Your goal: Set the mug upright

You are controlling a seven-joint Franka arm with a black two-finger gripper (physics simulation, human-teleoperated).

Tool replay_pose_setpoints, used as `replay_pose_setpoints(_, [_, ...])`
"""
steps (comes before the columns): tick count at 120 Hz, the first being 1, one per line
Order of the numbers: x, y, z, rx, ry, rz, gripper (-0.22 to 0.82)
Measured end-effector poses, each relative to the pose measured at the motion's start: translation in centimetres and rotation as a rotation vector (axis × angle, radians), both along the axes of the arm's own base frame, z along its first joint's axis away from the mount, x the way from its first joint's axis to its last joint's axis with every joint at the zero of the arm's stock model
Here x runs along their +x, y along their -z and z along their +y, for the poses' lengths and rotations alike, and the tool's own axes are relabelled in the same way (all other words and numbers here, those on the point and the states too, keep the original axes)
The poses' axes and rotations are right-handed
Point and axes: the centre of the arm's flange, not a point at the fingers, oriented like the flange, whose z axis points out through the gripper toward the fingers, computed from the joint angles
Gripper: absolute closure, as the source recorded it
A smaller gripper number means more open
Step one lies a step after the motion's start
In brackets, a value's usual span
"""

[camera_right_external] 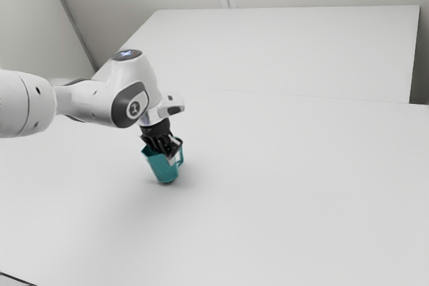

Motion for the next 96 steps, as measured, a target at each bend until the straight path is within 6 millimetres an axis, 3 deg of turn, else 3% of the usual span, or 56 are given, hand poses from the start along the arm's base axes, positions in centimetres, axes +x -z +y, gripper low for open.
replay_pose_setpoints(24, [0.2,0.9,1.0,-0.001,-0.066,0.009,0.77])
replay_pose_setpoints(39, [0.2,0.8,1.0,-0.006,-0.086,0.006,0.49])
replay_pose_setpoints(52, [0.1,-0.5,0.9,-0.009,-0.097,-0.012,0.3])
replay_pose_setpoints(75, [0.0,-6.4,0.6,-0.02,-0.109,-0.063,0.12])
replay_pose_setpoints(96, [3.4,-14.1,0.0,-0.034,-0.108,-0.088,0.05])
